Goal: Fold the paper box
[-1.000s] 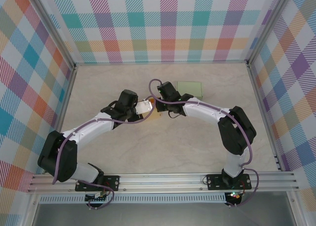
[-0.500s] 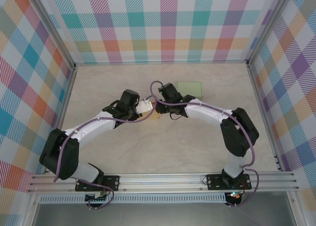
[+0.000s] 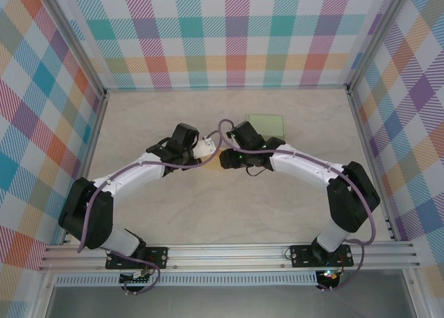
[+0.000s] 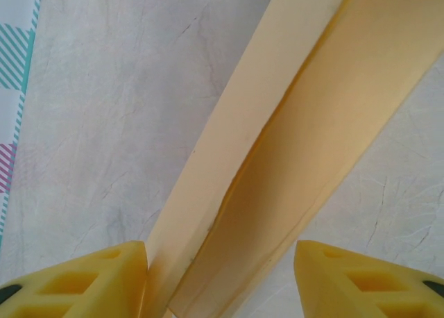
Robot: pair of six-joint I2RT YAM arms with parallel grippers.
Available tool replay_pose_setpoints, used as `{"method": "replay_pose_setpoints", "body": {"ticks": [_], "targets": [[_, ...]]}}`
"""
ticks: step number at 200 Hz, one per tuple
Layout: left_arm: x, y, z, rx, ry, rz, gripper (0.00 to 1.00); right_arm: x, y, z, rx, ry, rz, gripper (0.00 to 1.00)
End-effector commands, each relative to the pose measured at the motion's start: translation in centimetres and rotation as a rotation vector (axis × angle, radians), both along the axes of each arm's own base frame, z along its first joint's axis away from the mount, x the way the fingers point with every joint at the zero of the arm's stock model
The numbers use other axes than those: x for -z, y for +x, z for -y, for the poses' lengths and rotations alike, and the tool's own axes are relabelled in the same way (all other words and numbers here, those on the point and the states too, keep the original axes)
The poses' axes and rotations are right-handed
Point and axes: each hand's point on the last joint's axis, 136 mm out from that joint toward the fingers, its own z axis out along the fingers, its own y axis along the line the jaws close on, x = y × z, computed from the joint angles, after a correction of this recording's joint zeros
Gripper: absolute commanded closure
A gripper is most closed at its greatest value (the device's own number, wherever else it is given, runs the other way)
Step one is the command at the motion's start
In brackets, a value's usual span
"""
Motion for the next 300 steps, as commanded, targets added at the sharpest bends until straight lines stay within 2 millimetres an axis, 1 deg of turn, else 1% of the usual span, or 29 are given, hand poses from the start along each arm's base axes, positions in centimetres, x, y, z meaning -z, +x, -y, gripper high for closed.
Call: {"method": "replay_pose_setpoints", "body": {"ticks": [1,19,22,35,42,65,83,97,104,116,125,138,159,180,198,211,218,245,251,271,276,300], "targets": [[-0.3,-0.8,0.3,0.009,-0.018,-0.05,0.38,-0.8,-0.6,0.3,-0.024,0.006,0.002,0.49],[-1.7,-1.0,0.7,0.012,-0.054,-0.043,0.35,-1.4,-0.4,0.5,-0.024,0.009,0.014,0.49],[-2.0,-1.0,0.7,0.012,-0.063,-0.039,0.32,-1.6,-0.3,0.5,-0.025,0.011,0.019,0.49],[-3.7,-1.2,1.0,0.018,-0.104,-0.013,0.27,-2.2,-0.2,0.6,-0.027,0.011,0.031,0.49],[-4.4,-1.4,1.1,0.021,-0.124,-0.003,0.26,-2.5,-0.1,0.6,-0.027,0.012,0.037,0.49],[-7.8,-2.0,0.9,0.003,-0.207,0.065,0.25,-3.2,0.0,0.7,-0.024,0.016,0.049,0.49],[-10.4,-2.0,-0.4,-0.073,-0.275,0.139,0.25,-3.5,0.0,0.9,-0.017,0.021,0.051,0.49],[-11.8,-1.8,-2.3,-0.196,-0.328,0.18,0.27,-3.8,0.1,0.9,-0.007,0.028,0.051,0.49],[-12.1,-1.7,-3.5,-0.267,-0.35,0.187,0.29,-3.8,0.1,0.9,-0.001,0.03,0.047,0.49],[-11.6,-1.8,-5.4,-0.367,-0.367,0.177,0.32,-3.8,0.2,0.8,0.004,0.038,0.041,0.48],[-10.8,-2.0,-6.6,-0.416,-0.367,0.16,0.34,-3.7,0.2,0.6,0.007,0.046,0.033,0.49],[-9.2,-2.3,-7.7,-0.458,-0.359,0.137,0.35,-3.4,0.3,0.3,0.015,0.053,0.022,0.49],[-7.5,-1.9,-9.0,-0.505,-0.384,0.122,0.37,-2.7,0.6,-0.2,0.027,0.057,-0.005,0.49],[-6.4,-1.0,-9.1,-0.501,-0.43,0.084,0.39,-2.1,0.9,-0.7,0.03,0.062,-0.022,0.49],[-5.3,-0.4,-8.7,-0.489,-0.467,0.032,0.4,-1.5,1.1,-0.9,0.037,0.059,-0.031,0.49],[-4.4,-0.4,-8.3,-0.472,-0.473,0.003,0.4,-1.1,1.3,-1.0,0.042,0.054,-0.033,0.5],[-4.7,0.1,-8.0,-0.456,-0.489,0.027,0.4,-1.0,1.5,-1.1,0.044,0.052,-0.033,0.5],[-4.1,0.8,-7.9,-0.452,-0.495,0.027,0.41,-0.5,2.2,-1.4,0.049,0.032,-0.024,0.5],[-4.0,0.9,-7.8,-0.451,-0.493,0.022,0.44,-0.5,2.3,-1.6,0.046,0.03,-0.021,0.5],[-3.5,1.3,-7.5,-0.446,-0.494,0.008,0.46,-0.3,3.0,-1.9,0.044,0.01,0.0,0.5],[-3.4,1.4,-7.4,-0.443,-0.494,0.004,0.48,-0.2,3.2,-1.9,0.045,0.002,0.006,0.5],[-2.6,1.6,-7.1,-0.44,-0.494,-0.018,0.48,-0.1,3.7,-1.9,0.047,-0.02,0.025,0.5]]}}
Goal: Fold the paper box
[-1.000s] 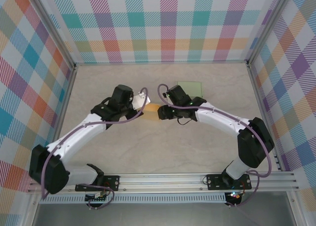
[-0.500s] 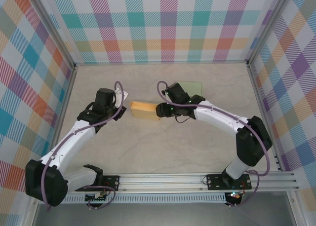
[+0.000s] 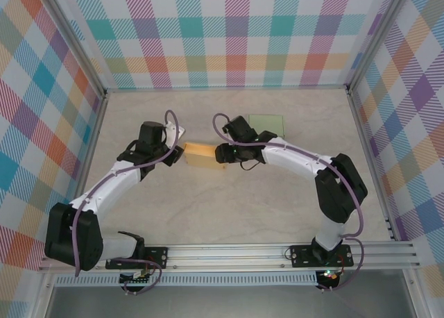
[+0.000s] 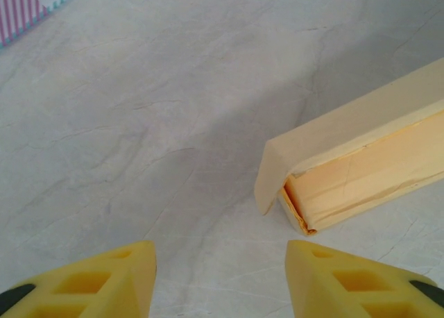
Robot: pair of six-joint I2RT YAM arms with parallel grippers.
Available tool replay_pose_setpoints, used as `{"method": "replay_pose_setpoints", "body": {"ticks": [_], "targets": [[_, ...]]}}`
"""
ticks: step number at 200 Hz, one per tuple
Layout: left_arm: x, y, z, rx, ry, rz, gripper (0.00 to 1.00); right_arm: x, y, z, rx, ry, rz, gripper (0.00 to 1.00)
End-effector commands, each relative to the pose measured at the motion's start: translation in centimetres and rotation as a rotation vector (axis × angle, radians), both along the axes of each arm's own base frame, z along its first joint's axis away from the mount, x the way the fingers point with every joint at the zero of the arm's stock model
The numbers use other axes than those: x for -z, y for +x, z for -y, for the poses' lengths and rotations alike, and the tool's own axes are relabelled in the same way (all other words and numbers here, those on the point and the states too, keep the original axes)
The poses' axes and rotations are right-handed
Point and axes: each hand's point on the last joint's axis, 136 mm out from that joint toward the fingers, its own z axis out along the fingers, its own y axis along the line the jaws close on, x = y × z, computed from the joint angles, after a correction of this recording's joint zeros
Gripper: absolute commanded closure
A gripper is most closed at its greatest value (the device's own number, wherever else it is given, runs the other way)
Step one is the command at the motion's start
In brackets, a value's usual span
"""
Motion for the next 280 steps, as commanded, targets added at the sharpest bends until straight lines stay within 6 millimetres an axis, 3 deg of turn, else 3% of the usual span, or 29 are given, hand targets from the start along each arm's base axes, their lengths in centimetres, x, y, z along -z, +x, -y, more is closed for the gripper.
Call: {"method": "replay_pose_setpoints", "body": {"ticks": [1,64,178,224,280], "targets": [[-0.3,0.9,0.2,0.002,-0.038,0.016,0.48,-0.8,1.1,-0.5,-0.001,-0.014,0.049,0.5],[1.3,2.2,0.5,-0.009,-0.032,-0.035,0.5,0.0,1.8,-0.7,-0.025,-0.05,0.07,0.51],[1.4,3.6,0.4,-0.046,-0.027,-0.046,0.86,1.6,2.2,-0.6,-0.033,-0.104,0.056,0.52],[-0.1,3.7,1.1,-0.032,-0.066,-0.068,0.9,2.1,2.1,-0.3,-0.034,-0.123,0.048,0.53],[0.1,2.4,1.7,-0.008,-0.078,-0.171,0.92,2.5,2.1,0.1,-0.029,-0.145,0.048,0.54]]}}
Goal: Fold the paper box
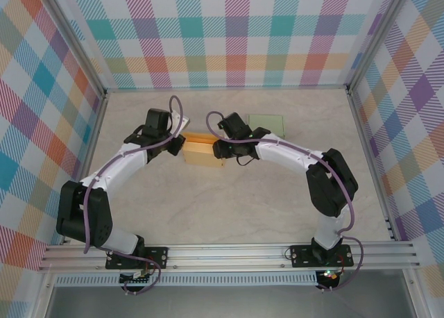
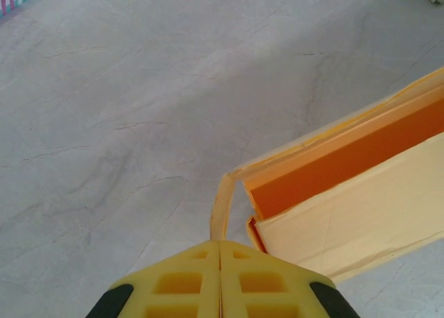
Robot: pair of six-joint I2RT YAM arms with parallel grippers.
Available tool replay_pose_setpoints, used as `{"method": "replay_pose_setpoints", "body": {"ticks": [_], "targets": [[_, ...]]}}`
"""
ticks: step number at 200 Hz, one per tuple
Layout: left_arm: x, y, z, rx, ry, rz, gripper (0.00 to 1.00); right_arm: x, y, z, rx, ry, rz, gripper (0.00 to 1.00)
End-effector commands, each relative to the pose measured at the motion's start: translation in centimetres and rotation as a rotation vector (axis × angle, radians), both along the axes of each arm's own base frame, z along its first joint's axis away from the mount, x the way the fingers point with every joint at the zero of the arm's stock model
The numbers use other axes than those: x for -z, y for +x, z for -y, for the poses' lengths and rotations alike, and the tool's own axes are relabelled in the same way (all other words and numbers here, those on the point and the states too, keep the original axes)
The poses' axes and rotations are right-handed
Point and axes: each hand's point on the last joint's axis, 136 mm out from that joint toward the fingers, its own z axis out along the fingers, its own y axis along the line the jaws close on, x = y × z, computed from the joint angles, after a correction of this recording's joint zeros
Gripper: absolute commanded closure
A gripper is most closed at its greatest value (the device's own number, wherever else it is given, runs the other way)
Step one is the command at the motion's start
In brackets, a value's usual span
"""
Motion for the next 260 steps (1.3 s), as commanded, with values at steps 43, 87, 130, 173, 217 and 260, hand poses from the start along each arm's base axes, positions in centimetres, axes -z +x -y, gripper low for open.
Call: {"method": "replay_pose_setpoints", "body": {"ticks": [43,87,130,173,217,260], "targets": [[-0.6,-0.5,-1.4,-0.082,0.008,-0.075,0.78,2.2,-0.5,0.7,-0.005,-0.076,-0.036,0.54],[-0.1,0.1,-0.7,0.011,0.06,-0.124,0.73,2.3,-0.5,0.6,-0.007,-0.074,-0.04,0.54],[0.9,1.5,-0.7,0.02,0.103,-0.171,0.71,2.4,-0.5,0.6,-0.008,-0.075,-0.042,0.54],[0.5,2.5,-0.8,0.002,0.112,-0.152,0.69,2.7,-0.5,0.7,-0.007,-0.08,-0.046,0.55],[0.4,2.8,-0.5,0.005,0.094,-0.149,0.71,3.0,-0.6,0.8,-0.007,-0.09,-0.052,0.56],[-0.1,2.7,0.7,0.022,0.031,-0.169,0.86,3.2,-0.5,0.9,-0.001,-0.096,-0.052,0.56]]}}
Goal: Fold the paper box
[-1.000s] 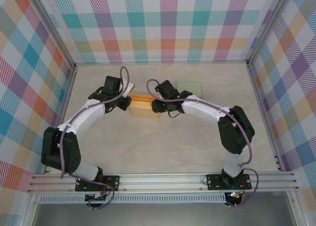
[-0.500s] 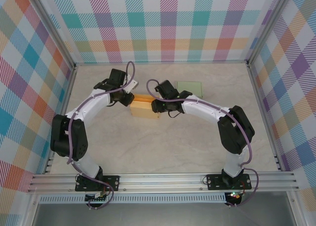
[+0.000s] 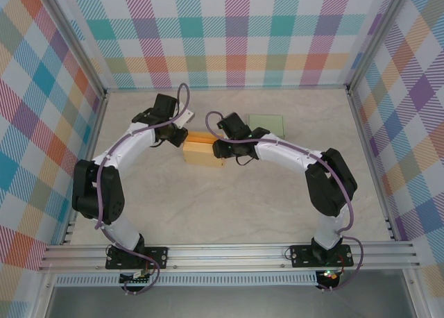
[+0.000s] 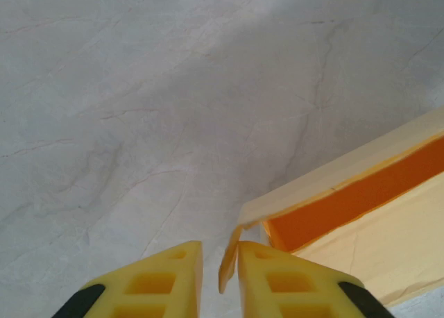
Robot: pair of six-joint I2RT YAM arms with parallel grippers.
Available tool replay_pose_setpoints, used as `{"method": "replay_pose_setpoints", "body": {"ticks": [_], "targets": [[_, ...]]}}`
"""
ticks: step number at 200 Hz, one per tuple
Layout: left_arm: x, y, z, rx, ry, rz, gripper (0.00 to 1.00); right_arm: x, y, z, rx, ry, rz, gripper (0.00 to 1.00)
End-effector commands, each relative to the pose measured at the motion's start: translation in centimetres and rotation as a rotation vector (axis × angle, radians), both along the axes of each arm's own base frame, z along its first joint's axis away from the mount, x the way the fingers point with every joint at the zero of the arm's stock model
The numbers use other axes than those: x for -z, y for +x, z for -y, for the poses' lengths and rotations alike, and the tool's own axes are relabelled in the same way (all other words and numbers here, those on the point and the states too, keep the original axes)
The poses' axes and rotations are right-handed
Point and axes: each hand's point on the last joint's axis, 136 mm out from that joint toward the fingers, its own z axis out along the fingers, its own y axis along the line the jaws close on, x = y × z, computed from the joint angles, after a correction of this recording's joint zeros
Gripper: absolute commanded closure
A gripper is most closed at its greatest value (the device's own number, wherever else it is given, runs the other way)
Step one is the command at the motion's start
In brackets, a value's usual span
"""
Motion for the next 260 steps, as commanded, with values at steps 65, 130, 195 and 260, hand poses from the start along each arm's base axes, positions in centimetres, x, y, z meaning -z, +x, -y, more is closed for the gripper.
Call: {"method": "replay_pose_setpoints", "body": {"ticks": [65,130,195,260], "targets": [[-1.2,-0.8,0.2,-0.123,-0.119,-0.102,1.0,3.5,-0.7,1.3,0.004,-0.111,-0.059,0.56],[-0.9,-1.8,0.8,-0.216,-0.184,-0.232,1.0,4.4,-0.7,1.5,0.011,-0.134,-0.069,0.56],[-0.4,-2.6,0.7,-0.287,-0.222,-0.261,1.0,4.6,-0.6,1.6,0.013,-0.142,-0.069,0.56],[1.2,-3.1,0.1,-0.3,-0.191,-0.273,1.0,4.6,-0.7,1.7,0.014,-0.143,-0.07,0.56]]}}
